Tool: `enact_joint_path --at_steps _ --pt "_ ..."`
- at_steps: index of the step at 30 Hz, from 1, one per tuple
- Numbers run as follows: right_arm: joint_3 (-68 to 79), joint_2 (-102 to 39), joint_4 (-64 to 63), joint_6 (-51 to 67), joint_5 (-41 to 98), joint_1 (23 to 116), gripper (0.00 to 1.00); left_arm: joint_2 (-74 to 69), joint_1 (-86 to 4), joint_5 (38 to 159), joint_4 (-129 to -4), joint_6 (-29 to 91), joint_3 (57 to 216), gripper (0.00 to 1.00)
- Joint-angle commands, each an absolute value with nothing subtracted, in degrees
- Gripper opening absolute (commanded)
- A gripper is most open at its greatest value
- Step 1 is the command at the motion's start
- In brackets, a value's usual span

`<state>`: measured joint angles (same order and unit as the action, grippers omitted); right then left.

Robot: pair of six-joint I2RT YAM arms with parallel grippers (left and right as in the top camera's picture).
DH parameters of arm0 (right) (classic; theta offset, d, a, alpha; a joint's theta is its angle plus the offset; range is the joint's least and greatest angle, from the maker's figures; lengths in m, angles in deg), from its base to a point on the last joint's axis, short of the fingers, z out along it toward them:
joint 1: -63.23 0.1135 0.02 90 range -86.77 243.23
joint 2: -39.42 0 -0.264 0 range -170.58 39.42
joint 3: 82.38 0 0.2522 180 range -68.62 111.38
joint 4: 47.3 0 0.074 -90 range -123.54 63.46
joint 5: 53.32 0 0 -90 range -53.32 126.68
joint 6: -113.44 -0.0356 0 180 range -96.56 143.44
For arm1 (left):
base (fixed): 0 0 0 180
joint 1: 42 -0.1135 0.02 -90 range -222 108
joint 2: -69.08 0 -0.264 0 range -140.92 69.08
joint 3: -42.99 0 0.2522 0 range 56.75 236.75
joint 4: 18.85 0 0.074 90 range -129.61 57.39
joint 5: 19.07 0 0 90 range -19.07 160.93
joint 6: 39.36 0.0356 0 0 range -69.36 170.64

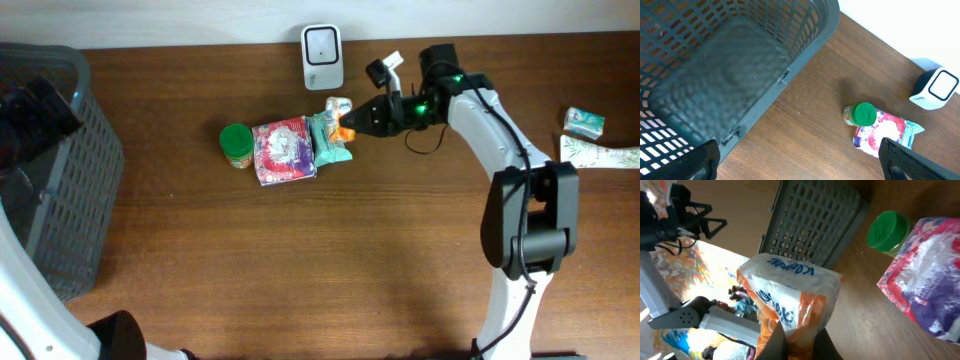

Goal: Scan the item barcode
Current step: 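Hold the orange Kleenex pack up to the scanner window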

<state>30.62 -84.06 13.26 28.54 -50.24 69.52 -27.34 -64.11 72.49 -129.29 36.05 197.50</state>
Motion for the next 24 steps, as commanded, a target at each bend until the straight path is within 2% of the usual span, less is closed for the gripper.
enact_joint_path --at_steps 1,4,24 --pt "31.5 -83.7 12.7 29.0 -52.3 66.9 0.04 -26.9 -64.3 72.7 -129.3 35.5 197.5 0.99" --pt "31.4 -83.7 14.7 29.0 -52.3 65.0 0.04 -26.9 -64.3 72.7 -129.3 35.5 197.5 0.99" --pt "31.4 -83.7 14.6 29.2 -52.2 69.3 0.04 -26.9 -64.3 72.7 -129.3 35.5 197.5 0.99"
